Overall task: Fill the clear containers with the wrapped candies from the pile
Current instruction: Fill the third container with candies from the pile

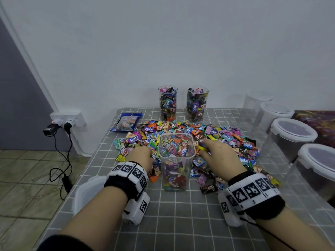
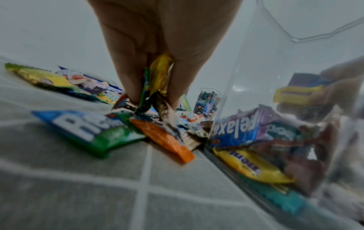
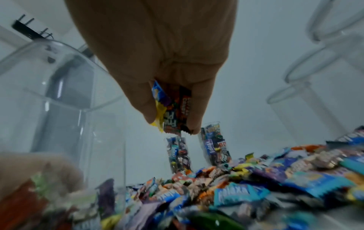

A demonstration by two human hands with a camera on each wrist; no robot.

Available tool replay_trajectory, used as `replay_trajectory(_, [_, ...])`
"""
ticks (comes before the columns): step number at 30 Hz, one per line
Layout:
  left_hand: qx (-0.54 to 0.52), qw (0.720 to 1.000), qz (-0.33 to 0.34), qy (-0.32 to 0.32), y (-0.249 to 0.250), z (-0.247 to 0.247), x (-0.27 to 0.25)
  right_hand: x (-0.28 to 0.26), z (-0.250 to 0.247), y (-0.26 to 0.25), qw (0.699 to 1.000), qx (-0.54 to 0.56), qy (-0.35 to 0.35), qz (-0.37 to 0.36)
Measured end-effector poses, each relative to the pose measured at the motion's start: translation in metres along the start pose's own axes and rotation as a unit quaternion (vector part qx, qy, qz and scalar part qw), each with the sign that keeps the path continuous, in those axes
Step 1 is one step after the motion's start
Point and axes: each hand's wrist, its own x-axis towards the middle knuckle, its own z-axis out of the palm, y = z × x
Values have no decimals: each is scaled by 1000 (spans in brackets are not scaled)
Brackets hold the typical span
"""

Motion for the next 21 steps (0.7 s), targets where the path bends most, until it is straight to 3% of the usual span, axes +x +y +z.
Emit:
replay_trajectory(10, [-44,998,-21,47,-7,-7,-5,-2,-27,-37,972,89,186,-116])
replay_trajectory(21, [-89,993,-26,75,-8,-10,-9,-7,-20,-65,971,90,136,-172])
